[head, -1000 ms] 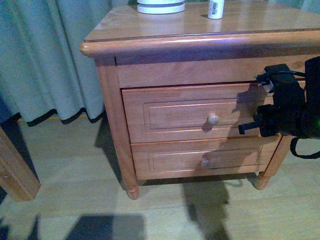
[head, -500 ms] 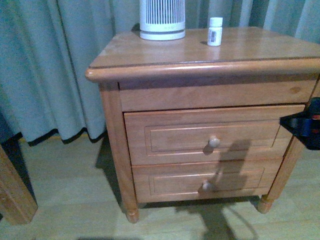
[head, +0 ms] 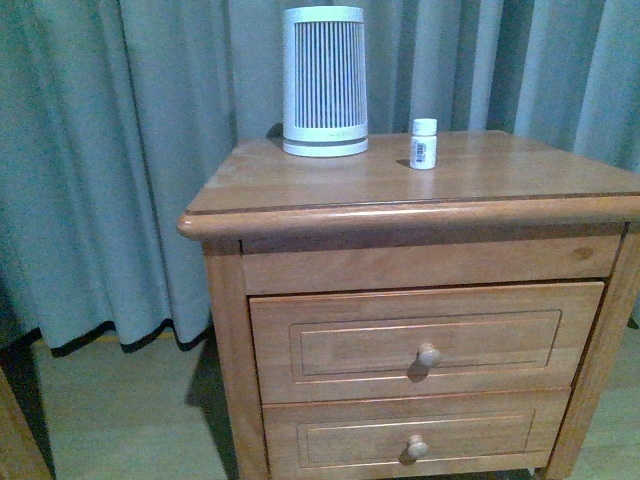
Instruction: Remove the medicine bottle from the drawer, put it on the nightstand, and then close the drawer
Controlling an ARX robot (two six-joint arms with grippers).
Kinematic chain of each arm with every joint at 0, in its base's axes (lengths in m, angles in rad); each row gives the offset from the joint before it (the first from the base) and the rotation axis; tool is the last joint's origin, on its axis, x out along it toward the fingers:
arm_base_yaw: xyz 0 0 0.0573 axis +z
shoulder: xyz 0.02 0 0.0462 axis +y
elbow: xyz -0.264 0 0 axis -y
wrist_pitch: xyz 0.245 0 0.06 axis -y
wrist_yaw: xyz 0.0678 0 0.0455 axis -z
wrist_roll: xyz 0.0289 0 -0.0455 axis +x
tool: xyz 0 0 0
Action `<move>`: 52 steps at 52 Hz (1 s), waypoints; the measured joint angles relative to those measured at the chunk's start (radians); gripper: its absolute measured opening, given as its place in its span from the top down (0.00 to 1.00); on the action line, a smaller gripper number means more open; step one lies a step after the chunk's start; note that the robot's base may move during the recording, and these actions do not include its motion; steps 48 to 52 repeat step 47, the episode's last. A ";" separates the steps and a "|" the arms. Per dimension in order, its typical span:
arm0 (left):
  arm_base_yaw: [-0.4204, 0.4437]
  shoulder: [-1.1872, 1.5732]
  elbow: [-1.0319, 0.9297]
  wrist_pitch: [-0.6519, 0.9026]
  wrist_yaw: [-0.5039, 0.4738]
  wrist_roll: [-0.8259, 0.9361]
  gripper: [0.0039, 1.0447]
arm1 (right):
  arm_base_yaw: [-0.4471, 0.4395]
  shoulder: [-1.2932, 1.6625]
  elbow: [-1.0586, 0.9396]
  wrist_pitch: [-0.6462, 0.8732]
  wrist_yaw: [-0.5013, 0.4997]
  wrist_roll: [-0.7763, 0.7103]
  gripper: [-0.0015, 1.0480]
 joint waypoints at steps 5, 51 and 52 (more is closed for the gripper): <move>0.000 0.000 0.000 0.000 0.000 0.000 0.06 | 0.003 -0.080 -0.135 0.035 0.002 -0.009 0.57; 0.000 0.000 0.000 0.000 0.000 0.000 0.06 | 0.004 -0.174 -0.238 0.050 0.003 -0.021 0.72; 0.000 0.000 0.000 0.000 0.000 0.000 0.06 | 0.004 -0.174 -0.238 0.050 0.003 -0.021 0.72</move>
